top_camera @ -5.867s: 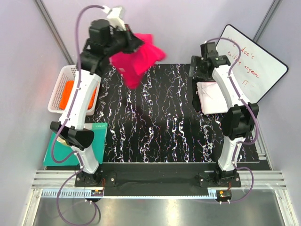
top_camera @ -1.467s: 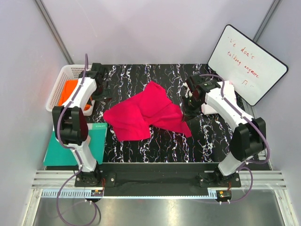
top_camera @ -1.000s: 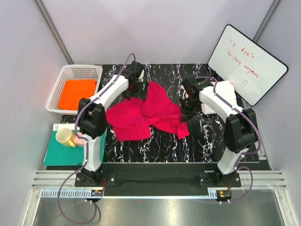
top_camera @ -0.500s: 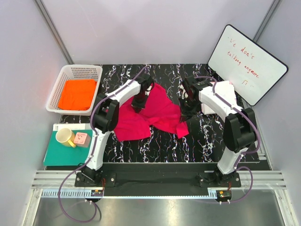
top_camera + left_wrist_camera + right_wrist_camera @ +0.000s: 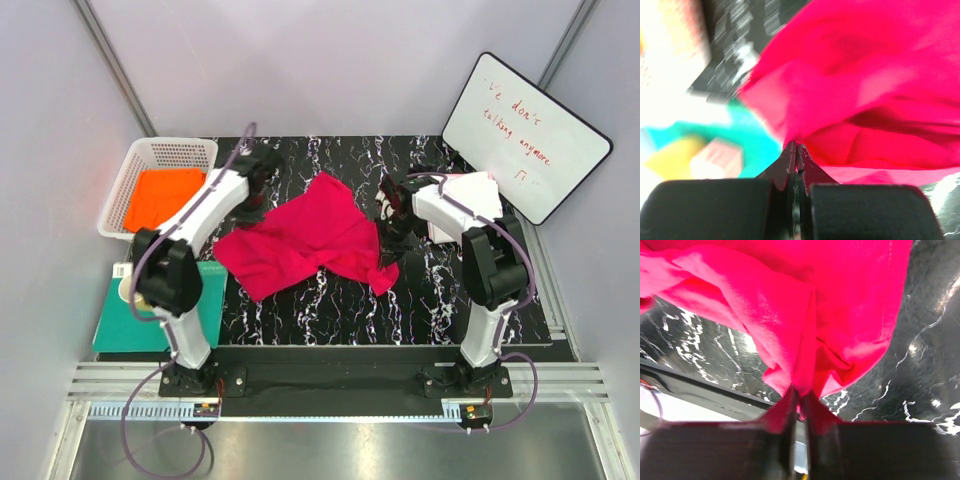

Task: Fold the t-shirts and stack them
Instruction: Flatten out the tshirt

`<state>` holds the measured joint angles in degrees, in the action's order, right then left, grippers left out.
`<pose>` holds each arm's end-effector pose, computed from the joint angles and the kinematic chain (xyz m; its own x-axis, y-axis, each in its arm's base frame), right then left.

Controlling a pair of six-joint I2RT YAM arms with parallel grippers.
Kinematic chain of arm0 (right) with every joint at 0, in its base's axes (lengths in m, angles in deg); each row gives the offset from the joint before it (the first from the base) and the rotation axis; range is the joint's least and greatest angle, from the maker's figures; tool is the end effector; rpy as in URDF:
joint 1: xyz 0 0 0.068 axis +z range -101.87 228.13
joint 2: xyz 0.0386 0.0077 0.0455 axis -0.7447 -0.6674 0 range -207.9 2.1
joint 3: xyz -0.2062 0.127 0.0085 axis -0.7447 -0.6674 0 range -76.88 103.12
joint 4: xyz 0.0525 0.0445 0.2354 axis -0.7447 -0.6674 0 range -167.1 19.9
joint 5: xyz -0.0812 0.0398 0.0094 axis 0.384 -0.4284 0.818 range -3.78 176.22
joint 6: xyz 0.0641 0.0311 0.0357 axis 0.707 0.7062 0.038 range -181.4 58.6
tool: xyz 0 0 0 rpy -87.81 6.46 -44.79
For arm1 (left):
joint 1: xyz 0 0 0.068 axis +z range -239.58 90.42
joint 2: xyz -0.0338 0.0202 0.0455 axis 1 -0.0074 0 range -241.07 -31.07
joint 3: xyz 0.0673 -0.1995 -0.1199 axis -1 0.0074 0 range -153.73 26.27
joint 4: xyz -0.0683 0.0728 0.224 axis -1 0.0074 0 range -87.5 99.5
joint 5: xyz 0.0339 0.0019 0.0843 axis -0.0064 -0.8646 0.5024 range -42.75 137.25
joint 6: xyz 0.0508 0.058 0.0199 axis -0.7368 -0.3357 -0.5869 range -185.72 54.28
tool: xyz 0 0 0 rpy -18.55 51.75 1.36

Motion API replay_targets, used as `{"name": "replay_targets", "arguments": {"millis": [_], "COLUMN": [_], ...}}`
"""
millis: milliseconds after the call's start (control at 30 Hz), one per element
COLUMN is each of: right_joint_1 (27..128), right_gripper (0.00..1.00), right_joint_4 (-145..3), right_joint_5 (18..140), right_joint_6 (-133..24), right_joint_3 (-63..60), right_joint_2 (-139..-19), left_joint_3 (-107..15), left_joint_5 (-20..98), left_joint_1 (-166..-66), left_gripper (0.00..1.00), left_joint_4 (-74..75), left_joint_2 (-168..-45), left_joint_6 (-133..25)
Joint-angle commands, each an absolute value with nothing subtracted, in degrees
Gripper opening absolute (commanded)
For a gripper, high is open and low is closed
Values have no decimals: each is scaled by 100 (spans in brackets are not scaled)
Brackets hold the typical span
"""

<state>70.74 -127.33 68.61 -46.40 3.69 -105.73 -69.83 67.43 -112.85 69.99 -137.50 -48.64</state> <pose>0.3007 0.1477 0.1450 -0.9894 -0.1446 -0.0147 -0.1419 0.9382 0.3156 0.3305 -0.1163 0.2194 -0.9476 0.1075 -0.3007 0.0269 0.9651 0.2605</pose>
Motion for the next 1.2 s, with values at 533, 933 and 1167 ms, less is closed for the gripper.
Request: {"name": "replay_targets", "arguments": {"millis": [533, 933, 1167], "right_joint_1": [7107, 6765, 6668], "right_gripper": [92, 72, 64], "right_joint_4": [-12547, -12591, -12608], "right_joint_5": [6370, 7119, 7049], "right_joint_6": [-4980, -5112, -5059], "right_joint_3": [3947, 5361, 5548], "right_joint_2": [-12427, -13817, -14142], "left_joint_3": [-4589, -4370, -4422], "left_joint_5": [7195, 7133, 7141], "left_joint_1": [-10848, -10768, -10768], "left_gripper": [0, 0, 0], "left_joint_4": [8178, 8003, 7923], "left_joint_2": [-12036, -12177, -12352], "left_joint_6": [-3822, -3812, -3882]}}
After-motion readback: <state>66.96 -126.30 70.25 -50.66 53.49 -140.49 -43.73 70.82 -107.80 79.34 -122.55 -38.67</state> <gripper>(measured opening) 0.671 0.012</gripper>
